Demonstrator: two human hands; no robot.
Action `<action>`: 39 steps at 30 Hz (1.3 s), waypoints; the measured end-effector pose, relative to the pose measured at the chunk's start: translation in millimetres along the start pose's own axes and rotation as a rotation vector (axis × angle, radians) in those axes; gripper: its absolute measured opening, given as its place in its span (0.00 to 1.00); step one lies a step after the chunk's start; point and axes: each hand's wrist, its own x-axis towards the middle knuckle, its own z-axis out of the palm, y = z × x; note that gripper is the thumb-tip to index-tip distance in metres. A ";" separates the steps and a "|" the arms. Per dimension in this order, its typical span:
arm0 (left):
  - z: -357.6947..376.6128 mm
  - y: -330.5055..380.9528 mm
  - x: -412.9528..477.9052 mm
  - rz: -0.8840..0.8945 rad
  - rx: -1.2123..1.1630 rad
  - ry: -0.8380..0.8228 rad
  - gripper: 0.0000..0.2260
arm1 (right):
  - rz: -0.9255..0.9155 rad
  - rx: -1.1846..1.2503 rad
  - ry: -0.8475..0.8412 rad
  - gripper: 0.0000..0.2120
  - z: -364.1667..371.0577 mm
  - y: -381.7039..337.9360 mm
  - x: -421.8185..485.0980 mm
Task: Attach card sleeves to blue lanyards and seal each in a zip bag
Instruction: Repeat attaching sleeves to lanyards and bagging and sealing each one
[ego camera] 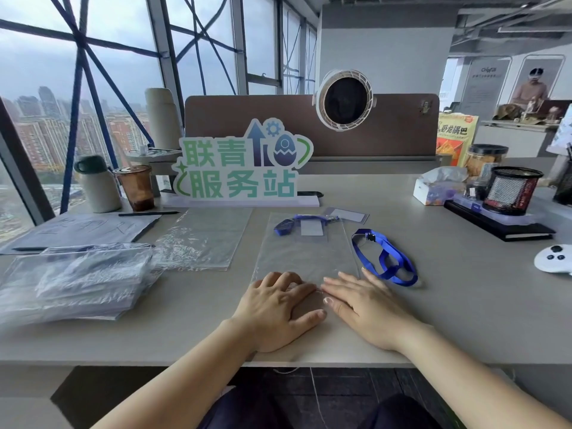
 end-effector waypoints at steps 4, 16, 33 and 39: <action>0.7 -0.7 -0.5 -0.002 -0.004 0.001 0.35 | -0.004 0.024 -0.025 0.39 -2.3 0.1 -1.0; -5.1 -43.7 -28.8 -0.139 -0.091 0.025 0.34 | 0.073 0.079 -0.060 0.22 -5.4 7.1 -17.2; -10.4 -51.0 -40.5 -0.243 -0.131 0.066 0.20 | 0.280 0.206 0.086 0.19 1.2 19.4 -27.0; -16.2 -48.2 -42.5 -0.253 -0.228 0.161 0.13 | 0.310 0.547 0.181 0.08 -3.7 23.9 -24.9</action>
